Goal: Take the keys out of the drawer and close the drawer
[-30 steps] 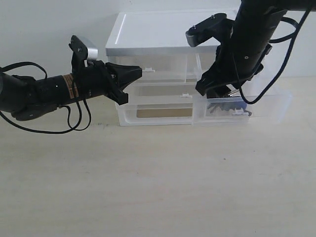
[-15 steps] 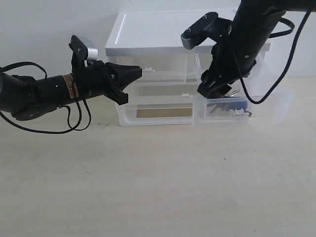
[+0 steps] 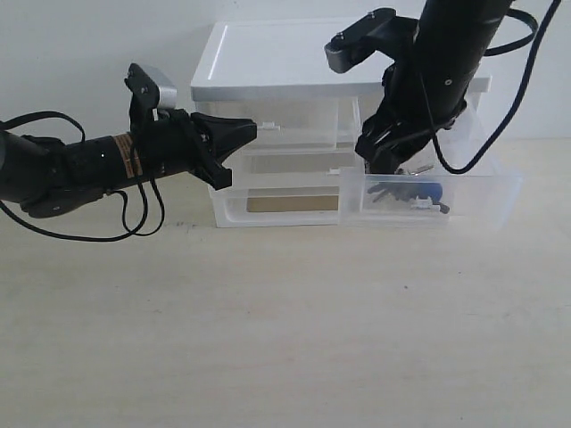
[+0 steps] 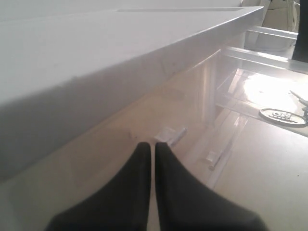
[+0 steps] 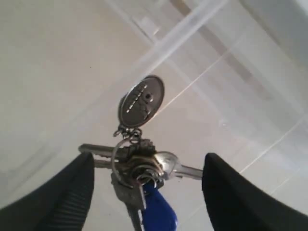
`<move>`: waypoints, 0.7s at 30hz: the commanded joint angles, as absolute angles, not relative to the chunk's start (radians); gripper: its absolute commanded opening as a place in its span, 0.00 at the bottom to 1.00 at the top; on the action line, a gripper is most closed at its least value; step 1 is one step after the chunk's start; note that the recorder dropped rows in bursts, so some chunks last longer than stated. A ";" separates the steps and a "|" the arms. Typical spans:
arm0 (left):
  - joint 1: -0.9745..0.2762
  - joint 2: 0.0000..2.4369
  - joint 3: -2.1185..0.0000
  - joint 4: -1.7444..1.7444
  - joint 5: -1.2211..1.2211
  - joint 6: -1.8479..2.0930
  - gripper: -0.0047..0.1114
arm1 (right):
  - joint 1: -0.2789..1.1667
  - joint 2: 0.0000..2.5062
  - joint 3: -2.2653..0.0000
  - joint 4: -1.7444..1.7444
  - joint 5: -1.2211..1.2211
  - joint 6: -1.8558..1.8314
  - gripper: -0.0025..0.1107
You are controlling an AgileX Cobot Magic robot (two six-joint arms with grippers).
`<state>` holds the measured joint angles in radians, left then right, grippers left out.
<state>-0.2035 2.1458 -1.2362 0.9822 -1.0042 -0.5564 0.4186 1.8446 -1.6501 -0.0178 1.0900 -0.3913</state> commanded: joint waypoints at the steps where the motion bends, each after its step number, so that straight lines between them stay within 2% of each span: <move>1: -0.195 2.153 -1.256 0.848 -0.886 -0.551 0.08 | 0.418 1.874 -1.656 -0.013 1.127 -0.421 0.54; 11: -0.195 2.153 -1.256 0.848 -0.886 -0.551 0.08 | 0.418 1.936 -1.656 -0.138 1.072 -0.367 0.54; 13: -0.195 2.153 -1.256 0.848 -0.886 -0.551 0.08 | 0.418 1.943 -1.656 -0.172 1.068 -0.348 0.51; 14: -0.195 2.153 -1.256 0.848 -0.886 -0.551 0.08 | 0.418 1.946 -1.656 -0.185 1.068 -0.346 0.47; 17: -0.195 2.153 -1.256 0.848 -0.886 -0.551 0.08 | 0.418 1.950 -1.656 -0.208 1.068 -0.346 0.24; 19: -0.195 2.153 -1.256 0.848 -0.886 -0.546 0.08 | 0.418 1.952 -1.656 -0.213 1.064 -0.346 0.04; 21: -0.195 2.153 -1.256 0.848 -0.886 -0.546 0.08 | 0.418 1.952 -1.656 -0.213 1.049 -0.343 0.03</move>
